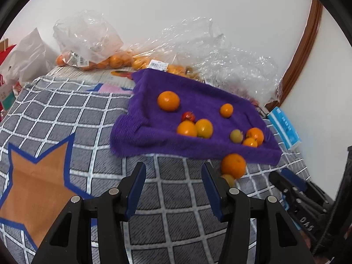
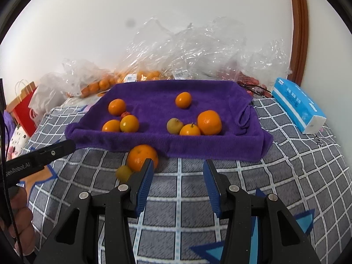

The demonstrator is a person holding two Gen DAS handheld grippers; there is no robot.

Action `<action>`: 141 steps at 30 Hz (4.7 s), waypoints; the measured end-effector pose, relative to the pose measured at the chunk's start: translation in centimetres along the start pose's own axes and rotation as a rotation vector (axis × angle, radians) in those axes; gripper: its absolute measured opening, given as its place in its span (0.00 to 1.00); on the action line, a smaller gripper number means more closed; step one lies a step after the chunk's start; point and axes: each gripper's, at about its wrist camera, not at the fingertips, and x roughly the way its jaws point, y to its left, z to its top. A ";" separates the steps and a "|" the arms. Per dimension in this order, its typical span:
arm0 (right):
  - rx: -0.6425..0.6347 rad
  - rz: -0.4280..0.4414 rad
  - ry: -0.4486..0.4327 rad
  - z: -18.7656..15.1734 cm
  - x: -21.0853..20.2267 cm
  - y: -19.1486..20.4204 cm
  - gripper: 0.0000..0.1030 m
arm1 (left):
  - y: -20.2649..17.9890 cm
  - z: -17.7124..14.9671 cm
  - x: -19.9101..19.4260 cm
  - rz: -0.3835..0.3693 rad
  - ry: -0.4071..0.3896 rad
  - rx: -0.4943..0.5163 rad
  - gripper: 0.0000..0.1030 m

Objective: Organize fruits
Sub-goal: 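Withdraw both tools from the towel back toward the loose fruits, then close the right tool around the small yellow citrus, then close the left tool around the large orange while the right tool holds the yellow citrus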

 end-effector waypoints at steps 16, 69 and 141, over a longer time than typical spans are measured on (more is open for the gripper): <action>-0.014 -0.010 0.018 -0.8 0.1 0.9 0.45 | 0.5 -1.7 0.2 -0.021 -0.015 0.013 0.48; -0.013 0.102 0.182 -0.8 5.8 6.1 0.25 | 5.8 -1.0 -0.6 0.011 -0.061 -0.279 0.49; 0.100 -0.077 0.053 -1.7 -2.5 -6.7 0.24 | -6.8 -1.3 2.8 0.070 0.109 0.062 0.39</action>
